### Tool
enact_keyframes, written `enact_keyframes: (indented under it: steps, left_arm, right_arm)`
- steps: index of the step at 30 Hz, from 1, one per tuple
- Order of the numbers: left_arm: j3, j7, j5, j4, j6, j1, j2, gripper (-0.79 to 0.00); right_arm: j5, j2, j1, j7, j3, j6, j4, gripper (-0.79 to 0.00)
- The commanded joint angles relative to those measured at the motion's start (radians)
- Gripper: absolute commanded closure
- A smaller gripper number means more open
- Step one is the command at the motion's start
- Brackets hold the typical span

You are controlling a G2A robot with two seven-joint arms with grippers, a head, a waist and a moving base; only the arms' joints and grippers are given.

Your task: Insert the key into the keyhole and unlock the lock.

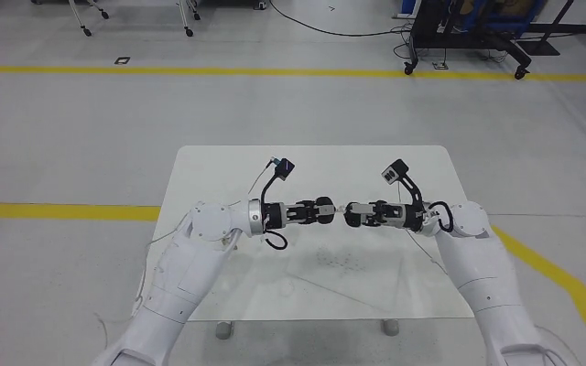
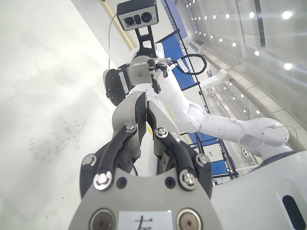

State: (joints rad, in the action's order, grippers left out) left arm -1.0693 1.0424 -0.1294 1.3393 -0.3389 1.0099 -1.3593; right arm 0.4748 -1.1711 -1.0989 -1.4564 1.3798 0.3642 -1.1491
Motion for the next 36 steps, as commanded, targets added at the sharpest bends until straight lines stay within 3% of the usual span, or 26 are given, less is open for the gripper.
enact_keyframes:
  steps: [1,12,13,18,19,33,34,35,36]
  left_arm:
    - [0.003,-0.002,-0.003,-0.006,-0.001,-0.005,0.001,0.0]
    - [0.037,0.026,-0.024,-0.06,-0.016,-0.048,0.001,0.0]
    - [0.039,0.028,-0.024,-0.065,-0.018,-0.052,0.001,0.0]
    - [0.057,0.026,-0.031,-0.086,-0.026,-0.066,0.0,0.0]
    - [0.06,0.028,-0.034,-0.09,-0.028,-0.069,0.0,0.0]
    - [0.09,0.005,-0.029,-0.103,-0.051,-0.078,0.001,0.0]
    - [0.091,0.005,-0.031,-0.101,-0.051,-0.077,0.002,-0.336]
    - [0.092,0.005,-0.033,-0.098,-0.05,-0.077,0.002,-0.785]
    - [0.091,0.004,-0.038,-0.094,-0.052,-0.075,0.003,-0.785]
  right_arm:
    - [0.005,0.001,0.01,-0.002,-0.008,-0.002,0.006,-0.305]
    - [0.025,0.007,0.035,-0.006,-0.053,-0.007,0.006,-0.332]
    - [0.027,0.008,0.035,-0.005,-0.055,-0.006,0.007,-0.314]
    - [0.026,0.014,0.042,-0.006,-0.067,-0.007,0.006,-0.028]
    - [0.027,0.015,0.042,-0.005,-0.069,-0.006,0.006,0.0]
    - [0.058,0.036,0.026,0.006,-0.08,0.005,-0.018,0.0]
    - [0.062,0.037,0.022,0.01,-0.079,0.009,-0.018,0.0]
    - [0.066,0.039,0.019,0.013,-0.078,0.012,-0.018,0.0]
    - [0.067,0.04,0.016,0.017,-0.078,0.016,-0.02,0.0]
